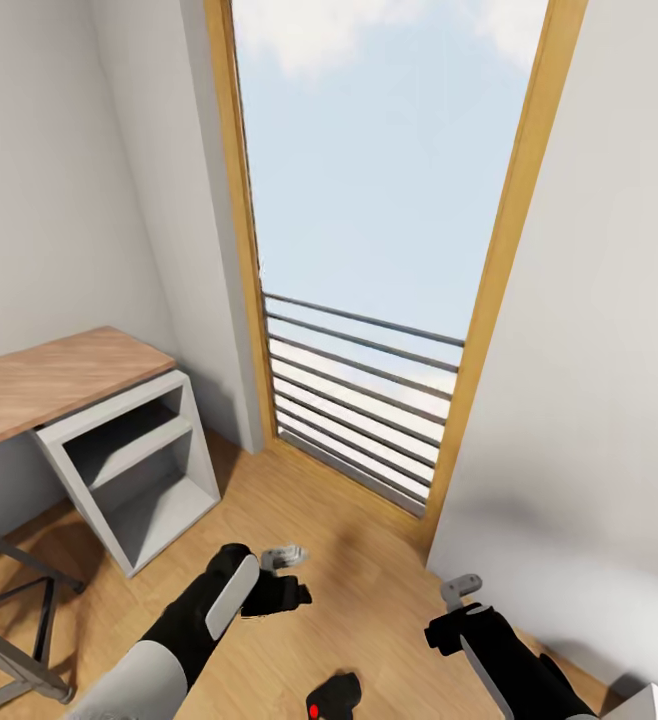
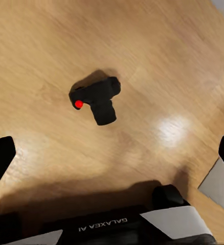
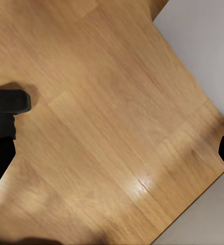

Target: Attach the digital camera to the camera tripod in the bedroom.

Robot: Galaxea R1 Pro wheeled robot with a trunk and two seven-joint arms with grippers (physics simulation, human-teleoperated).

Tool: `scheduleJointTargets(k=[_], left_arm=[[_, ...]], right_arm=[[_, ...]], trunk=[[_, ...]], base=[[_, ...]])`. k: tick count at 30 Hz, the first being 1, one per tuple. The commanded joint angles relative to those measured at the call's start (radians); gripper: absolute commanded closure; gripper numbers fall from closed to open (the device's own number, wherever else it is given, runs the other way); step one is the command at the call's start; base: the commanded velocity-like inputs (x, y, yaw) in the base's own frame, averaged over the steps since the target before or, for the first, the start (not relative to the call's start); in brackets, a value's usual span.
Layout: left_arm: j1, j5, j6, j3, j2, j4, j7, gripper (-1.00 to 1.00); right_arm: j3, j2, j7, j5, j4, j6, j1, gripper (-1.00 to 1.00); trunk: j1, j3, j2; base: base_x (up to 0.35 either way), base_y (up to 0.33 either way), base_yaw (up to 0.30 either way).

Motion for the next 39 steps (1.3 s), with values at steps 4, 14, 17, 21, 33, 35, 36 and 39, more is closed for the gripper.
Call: scheduleJointTargets(k=[4, 14, 17, 21, 33, 35, 36, 39], left_arm=[[-0.054, -0.044, 0.028, -0.142, 0.004, 0.004, -0.013, -1.0], [-0.081, -0.073, 0.035, -0.328, 0.026, 0.006, -0.107, -1.0], [-0.084, -0.078, 0.03, -0.368, 0.038, 0.006, -0.135, -1.0], [-0.086, -0.086, 0.019, -0.422, 0.049, 0.006, -0.182, -1.0], [-0.142, -0.094, 0.005, -0.477, 0.075, 0.069, -0.528, -1.0], [-0.148, -0.095, 0.004, -0.479, 0.075, 0.093, -0.558, -1.0], [-0.148, -0.095, 0.004, -0.479, 0.075, 0.093, -0.558, -1.0], [-0.157, -0.095, -0.001, -0.48, 0.076, 0.117, -0.584, -1.0]], right_arm=[[0.004, -0.001, 0.0, 0.003, -0.002, 0.006, 0.0, -1.0], [0.006, 0.0, 0.0, 0.003, -0.002, 0.006, 0.0, -1.0], [0.007, 0.0, 0.0, 0.003, -0.002, 0.006, 0.001, -1.0], [0.009, 0.0, 0.0, 0.004, -0.002, 0.006, 0.002, -1.0], [0.011, 0.0, 0.0, 0.004, -0.002, 0.005, 0.009, -1.0], [0.011, 0.0, 0.0, 0.004, -0.002, 0.005, 0.01, -1.0], [0.011, 0.0, 0.0, 0.004, -0.002, 0.005, 0.01, -1.0], [0.011, 0.0, 0.0, 0.004, -0.002, 0.005, 0.011, -1.0]], trunk=[[0.015, -0.014, -0.029], [0.054, -0.045, -0.099], [0.065, -0.054, -0.12], [0.081, -0.067, -0.148], [0.127, -0.104, -0.232], [0.134, -0.111, -0.246], [0.138, -0.114, -0.253], [0.15, -0.123, -0.274]], base=[[0.0, 0.0, 0.0], [0.0, 0.0, 0.0], [0.0, 0.0, 0.0], [0.0, 0.0, 0.0], [0.0, 0.0, 0.0], [0.0, 0.0, 0.0], [0.0, 0.0, 0.0], [0.0, 0.0, 0.0]])
